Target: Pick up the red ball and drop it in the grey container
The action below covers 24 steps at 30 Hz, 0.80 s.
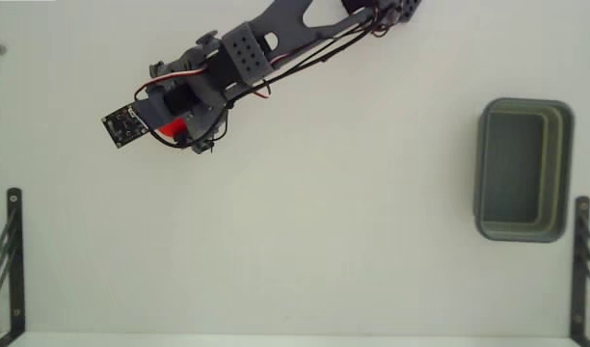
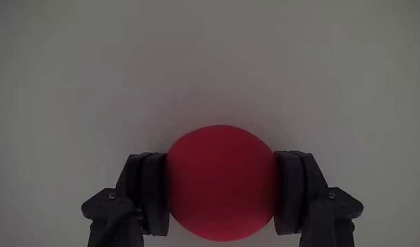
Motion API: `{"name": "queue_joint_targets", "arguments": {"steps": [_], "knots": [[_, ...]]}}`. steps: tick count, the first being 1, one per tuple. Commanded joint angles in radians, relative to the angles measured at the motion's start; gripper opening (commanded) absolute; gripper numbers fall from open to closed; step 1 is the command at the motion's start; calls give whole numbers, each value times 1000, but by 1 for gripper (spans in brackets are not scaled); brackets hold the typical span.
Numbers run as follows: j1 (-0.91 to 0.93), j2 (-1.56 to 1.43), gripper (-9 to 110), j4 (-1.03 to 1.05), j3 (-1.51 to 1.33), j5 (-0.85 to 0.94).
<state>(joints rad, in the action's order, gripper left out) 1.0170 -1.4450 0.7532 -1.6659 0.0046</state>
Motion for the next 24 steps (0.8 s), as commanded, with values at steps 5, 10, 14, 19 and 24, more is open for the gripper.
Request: {"name": "queue_joint_targets", "arguments": {"steps": [5, 10, 14, 19, 24], "knots": [[9, -28, 84, -3, -7, -5], [9, -28, 82, -3, -7, -5], [9, -28, 81, -3, -7, -5], [9, -28, 80, -3, -7, -5], [9, -28, 79, -3, -7, -5]]}}
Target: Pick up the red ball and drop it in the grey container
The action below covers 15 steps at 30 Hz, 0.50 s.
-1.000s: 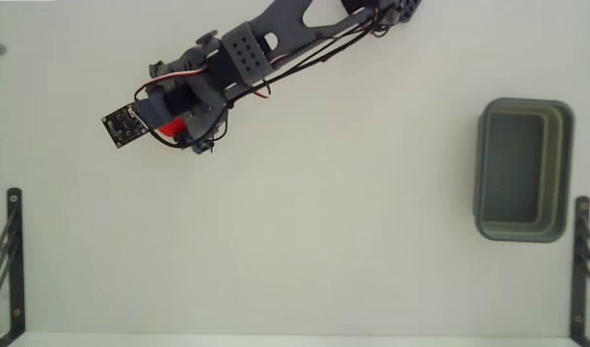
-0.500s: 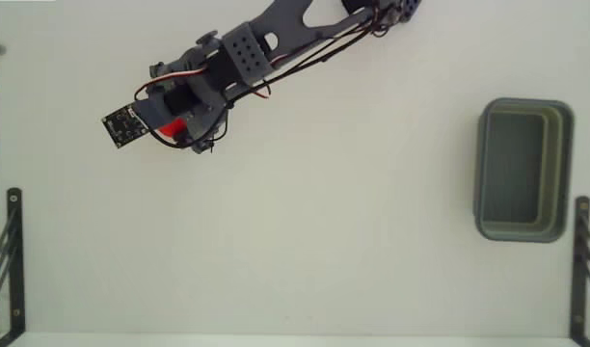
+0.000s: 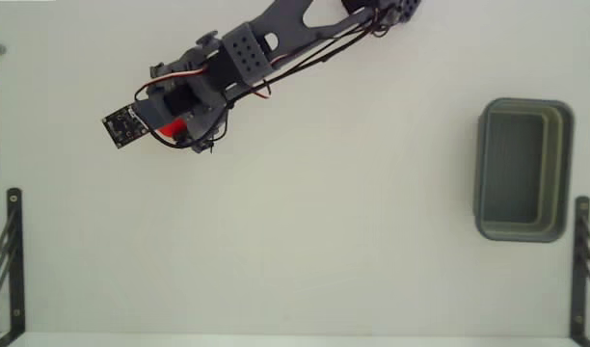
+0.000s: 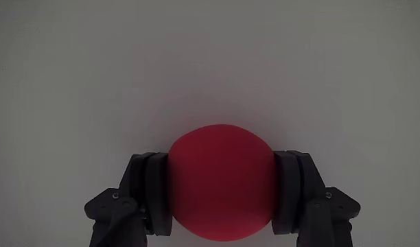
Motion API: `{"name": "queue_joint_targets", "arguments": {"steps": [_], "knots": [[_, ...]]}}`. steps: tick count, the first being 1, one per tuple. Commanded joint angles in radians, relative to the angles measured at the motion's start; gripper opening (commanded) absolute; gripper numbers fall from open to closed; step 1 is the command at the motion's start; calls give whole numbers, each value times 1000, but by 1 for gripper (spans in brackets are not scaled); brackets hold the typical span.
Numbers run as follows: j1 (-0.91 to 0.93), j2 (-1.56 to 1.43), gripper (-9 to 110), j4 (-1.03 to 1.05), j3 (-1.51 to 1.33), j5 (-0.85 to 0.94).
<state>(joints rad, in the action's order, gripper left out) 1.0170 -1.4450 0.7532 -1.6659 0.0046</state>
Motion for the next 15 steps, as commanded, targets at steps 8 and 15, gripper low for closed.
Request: {"name": "queue_joint_targets", "arguments": {"steps": [8, 15], "knots": [[9, -28, 76, -3, -7, -5], [9, -28, 75, -3, -7, -5]]}}
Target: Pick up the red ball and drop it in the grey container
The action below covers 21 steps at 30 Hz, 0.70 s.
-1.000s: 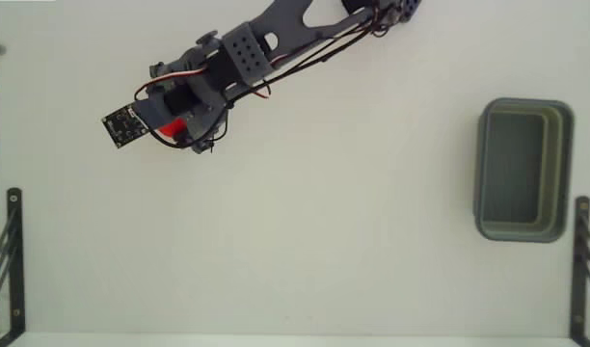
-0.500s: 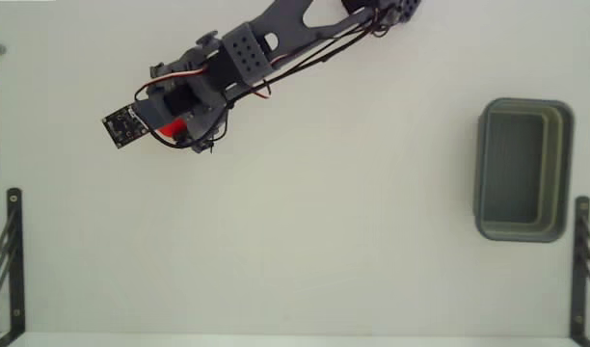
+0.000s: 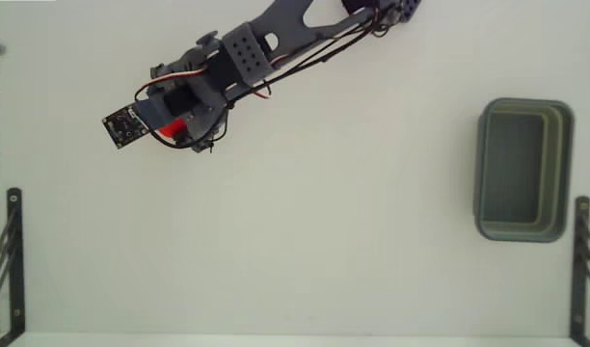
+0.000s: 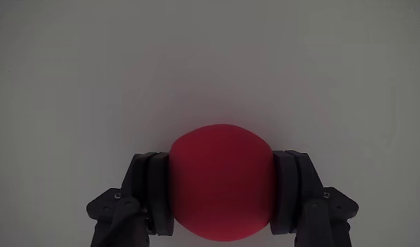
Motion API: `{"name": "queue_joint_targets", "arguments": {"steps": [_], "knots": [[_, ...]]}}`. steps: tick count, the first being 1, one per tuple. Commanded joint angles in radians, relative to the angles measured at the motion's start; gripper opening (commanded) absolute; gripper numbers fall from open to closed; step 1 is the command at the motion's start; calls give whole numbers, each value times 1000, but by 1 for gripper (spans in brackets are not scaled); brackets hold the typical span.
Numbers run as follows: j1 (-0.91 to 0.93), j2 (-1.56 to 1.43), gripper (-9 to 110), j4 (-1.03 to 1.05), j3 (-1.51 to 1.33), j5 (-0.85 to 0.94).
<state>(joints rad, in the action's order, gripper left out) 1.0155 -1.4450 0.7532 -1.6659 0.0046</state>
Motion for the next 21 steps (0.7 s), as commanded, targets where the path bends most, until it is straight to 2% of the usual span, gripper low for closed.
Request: {"name": "queue_joint_targets", "arguments": {"steps": [1, 21], "knots": [[11, -28, 74, -3, -7, -5], [11, -28, 70, -3, -7, -5]]}}
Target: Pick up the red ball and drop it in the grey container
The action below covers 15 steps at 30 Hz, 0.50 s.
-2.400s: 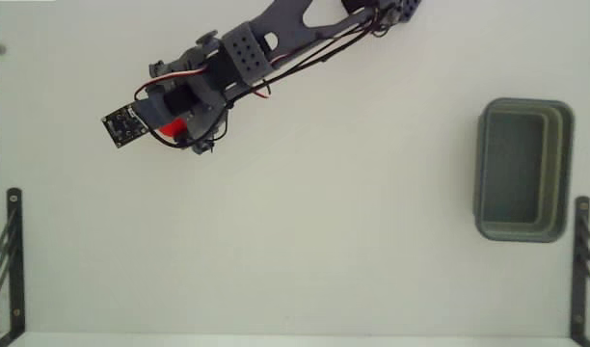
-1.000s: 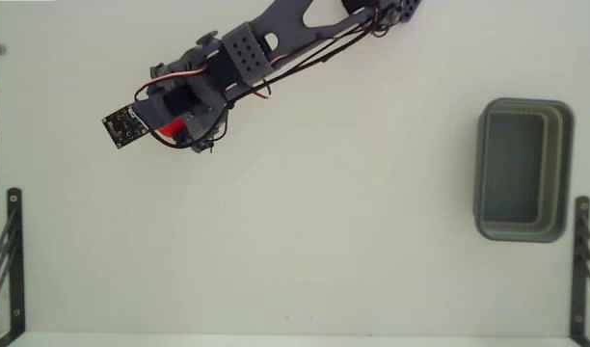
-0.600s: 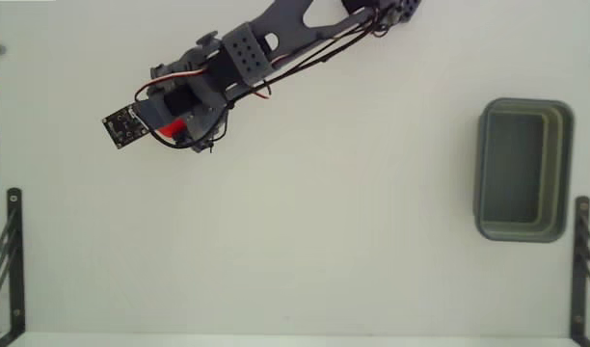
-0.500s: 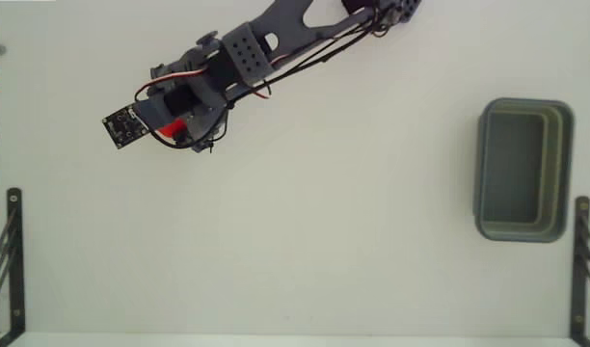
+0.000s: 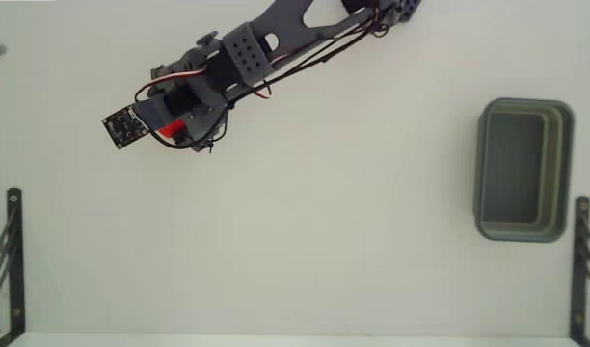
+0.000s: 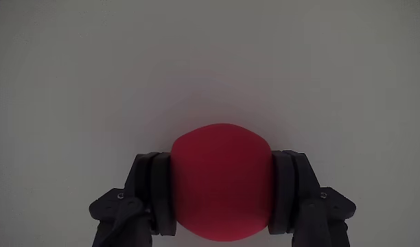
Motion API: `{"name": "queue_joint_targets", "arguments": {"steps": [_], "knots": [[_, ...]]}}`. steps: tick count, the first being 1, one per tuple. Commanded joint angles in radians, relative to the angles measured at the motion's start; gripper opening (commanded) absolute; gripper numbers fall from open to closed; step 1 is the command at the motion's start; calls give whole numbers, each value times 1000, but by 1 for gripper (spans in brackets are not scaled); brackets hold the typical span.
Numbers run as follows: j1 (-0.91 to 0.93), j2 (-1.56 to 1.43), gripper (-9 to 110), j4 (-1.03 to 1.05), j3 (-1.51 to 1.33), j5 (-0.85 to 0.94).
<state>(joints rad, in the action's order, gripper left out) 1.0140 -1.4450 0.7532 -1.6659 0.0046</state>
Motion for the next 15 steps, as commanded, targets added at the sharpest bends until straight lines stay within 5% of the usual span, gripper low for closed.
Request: {"name": "queue_joint_targets", "arguments": {"steps": [1, 15], "knots": [[12, -28, 69, -3, -7, -5], [12, -28, 66, -3, -7, -5]]}}
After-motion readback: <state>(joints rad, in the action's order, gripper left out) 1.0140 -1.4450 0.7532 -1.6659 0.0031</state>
